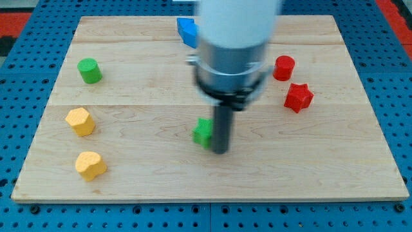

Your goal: Move the green star into the green circle

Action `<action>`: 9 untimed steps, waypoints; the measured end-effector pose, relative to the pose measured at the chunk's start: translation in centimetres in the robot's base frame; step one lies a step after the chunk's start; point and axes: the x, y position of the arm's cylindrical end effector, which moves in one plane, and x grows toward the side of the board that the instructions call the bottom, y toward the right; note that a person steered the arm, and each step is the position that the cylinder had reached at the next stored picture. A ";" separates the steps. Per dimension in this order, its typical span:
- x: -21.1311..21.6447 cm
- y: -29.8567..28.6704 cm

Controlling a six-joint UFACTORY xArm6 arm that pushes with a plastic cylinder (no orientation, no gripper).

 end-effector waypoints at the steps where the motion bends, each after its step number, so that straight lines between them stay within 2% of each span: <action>1: -3.0 -2.4; 2: -5.7 -1.9; 3: -6.0 2.8; 5: -8.4 -5.7; 6: -8.9 -3.7; 7: -10.3 -4.6; 9: -13.0 -15.7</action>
